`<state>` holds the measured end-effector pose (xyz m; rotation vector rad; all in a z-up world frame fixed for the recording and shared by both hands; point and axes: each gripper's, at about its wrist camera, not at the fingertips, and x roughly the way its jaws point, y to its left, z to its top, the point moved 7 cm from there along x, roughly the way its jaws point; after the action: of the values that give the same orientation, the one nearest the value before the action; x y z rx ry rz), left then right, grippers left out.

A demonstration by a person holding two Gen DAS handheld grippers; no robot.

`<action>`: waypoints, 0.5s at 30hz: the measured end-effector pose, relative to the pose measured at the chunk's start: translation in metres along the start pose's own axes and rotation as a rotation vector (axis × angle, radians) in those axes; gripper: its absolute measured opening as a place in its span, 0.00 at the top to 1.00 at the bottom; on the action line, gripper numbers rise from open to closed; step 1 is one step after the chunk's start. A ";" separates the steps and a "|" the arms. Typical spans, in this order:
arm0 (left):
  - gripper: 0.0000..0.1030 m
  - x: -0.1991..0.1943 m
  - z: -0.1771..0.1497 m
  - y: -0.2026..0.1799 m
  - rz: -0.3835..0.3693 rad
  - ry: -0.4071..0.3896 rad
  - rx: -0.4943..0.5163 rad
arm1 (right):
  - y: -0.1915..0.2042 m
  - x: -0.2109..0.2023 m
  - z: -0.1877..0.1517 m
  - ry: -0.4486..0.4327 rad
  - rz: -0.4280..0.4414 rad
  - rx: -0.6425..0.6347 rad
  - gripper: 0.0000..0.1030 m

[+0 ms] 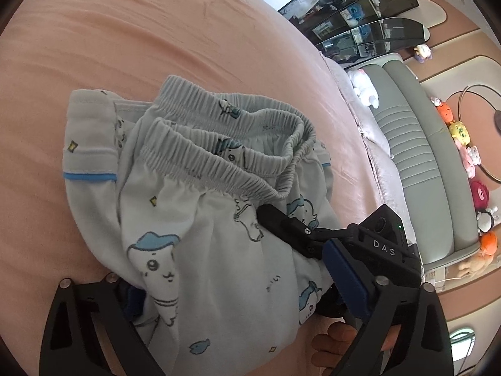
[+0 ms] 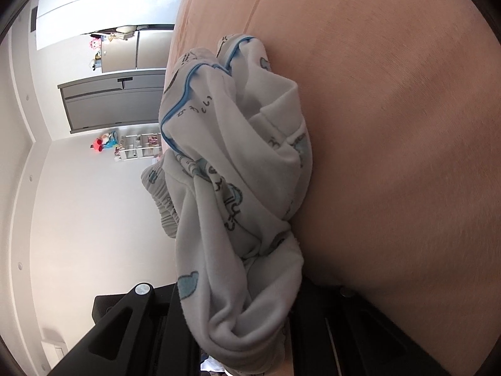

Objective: Fold clothes

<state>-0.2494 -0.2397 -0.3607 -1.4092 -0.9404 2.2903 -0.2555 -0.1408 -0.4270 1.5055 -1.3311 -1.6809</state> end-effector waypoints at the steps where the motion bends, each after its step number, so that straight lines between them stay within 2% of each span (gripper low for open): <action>1: 0.13 -0.001 0.000 0.002 -0.011 0.005 -0.004 | 0.000 -0.001 0.000 0.003 0.005 0.000 0.93; 2: 0.16 -0.003 0.001 0.007 -0.029 0.010 -0.026 | 0.000 -0.001 0.000 0.006 0.012 0.002 0.93; 3: 0.28 -0.005 0.002 0.011 -0.049 0.014 -0.048 | -0.001 -0.002 0.000 0.010 0.019 0.005 0.93; 4: 0.54 -0.008 0.003 0.021 -0.058 0.018 -0.098 | -0.001 -0.003 0.000 0.013 0.025 0.006 0.93; 5: 0.73 -0.010 0.002 0.036 -0.050 0.026 -0.161 | -0.001 -0.003 0.000 0.015 0.028 0.007 0.93; 6: 0.89 -0.010 -0.001 0.053 -0.079 0.036 -0.242 | -0.001 -0.004 0.000 0.017 0.030 0.006 0.93; 7: 0.90 -0.010 -0.004 0.063 -0.184 0.034 -0.330 | 0.000 -0.004 -0.001 0.018 0.028 -0.003 0.93; 10: 0.91 -0.009 -0.005 0.062 -0.200 0.044 -0.313 | 0.002 -0.006 -0.003 0.016 0.010 -0.044 0.93; 12: 0.90 -0.009 -0.005 0.055 -0.151 0.036 -0.269 | 0.001 -0.008 -0.003 0.015 0.014 -0.042 0.93; 15: 0.91 -0.010 -0.009 0.055 -0.204 0.008 -0.268 | 0.000 -0.010 -0.003 0.014 0.013 -0.043 0.93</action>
<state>-0.2323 -0.2831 -0.3928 -1.3483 -1.3628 2.0671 -0.2500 -0.1334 -0.4222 1.4791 -1.2870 -1.6772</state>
